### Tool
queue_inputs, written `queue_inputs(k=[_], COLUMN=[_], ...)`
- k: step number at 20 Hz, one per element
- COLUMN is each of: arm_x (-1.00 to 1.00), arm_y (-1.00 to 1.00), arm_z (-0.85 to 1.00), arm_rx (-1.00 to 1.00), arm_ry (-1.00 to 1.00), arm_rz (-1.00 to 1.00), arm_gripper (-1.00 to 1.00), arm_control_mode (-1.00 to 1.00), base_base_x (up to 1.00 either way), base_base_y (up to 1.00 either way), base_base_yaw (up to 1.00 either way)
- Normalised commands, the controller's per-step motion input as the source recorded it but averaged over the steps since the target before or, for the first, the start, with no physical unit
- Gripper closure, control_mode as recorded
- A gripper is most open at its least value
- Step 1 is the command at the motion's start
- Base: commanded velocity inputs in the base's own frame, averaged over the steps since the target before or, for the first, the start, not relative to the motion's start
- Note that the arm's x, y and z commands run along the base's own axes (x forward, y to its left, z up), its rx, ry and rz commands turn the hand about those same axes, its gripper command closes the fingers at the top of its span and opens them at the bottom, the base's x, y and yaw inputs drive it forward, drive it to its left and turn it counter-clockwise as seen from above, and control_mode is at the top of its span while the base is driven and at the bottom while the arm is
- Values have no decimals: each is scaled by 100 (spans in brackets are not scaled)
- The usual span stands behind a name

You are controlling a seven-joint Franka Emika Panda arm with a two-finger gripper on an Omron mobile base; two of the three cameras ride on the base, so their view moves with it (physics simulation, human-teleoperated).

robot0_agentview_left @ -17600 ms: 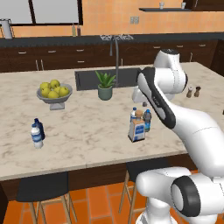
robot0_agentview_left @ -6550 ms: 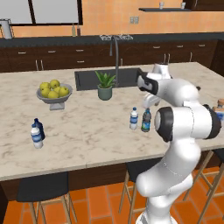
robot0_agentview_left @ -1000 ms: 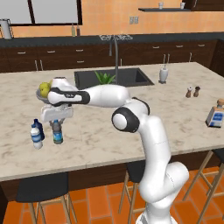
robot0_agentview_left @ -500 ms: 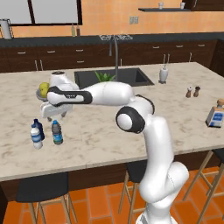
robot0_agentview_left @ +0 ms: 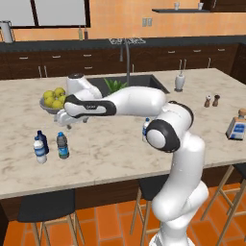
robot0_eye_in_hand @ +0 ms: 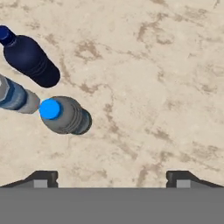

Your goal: Move the plastic bottles in the middle to the plastics group, and the glass bottles in the middle to the glass group.

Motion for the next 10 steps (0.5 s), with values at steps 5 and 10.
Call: queue_inputs(k=[5, 10], arm_x=[-16, -25], arm_y=[-94, -98], arm_z=[24, 22], arm_rx=[0, 1], arm_ry=[11, 9], arm_rz=[-31, -29], arm_gripper=[-100, -100], arm_control_mode=[-100, -100], base_base_x=[0, 0], base_base_y=[0, 0], base_base_yaw=[0, 0])
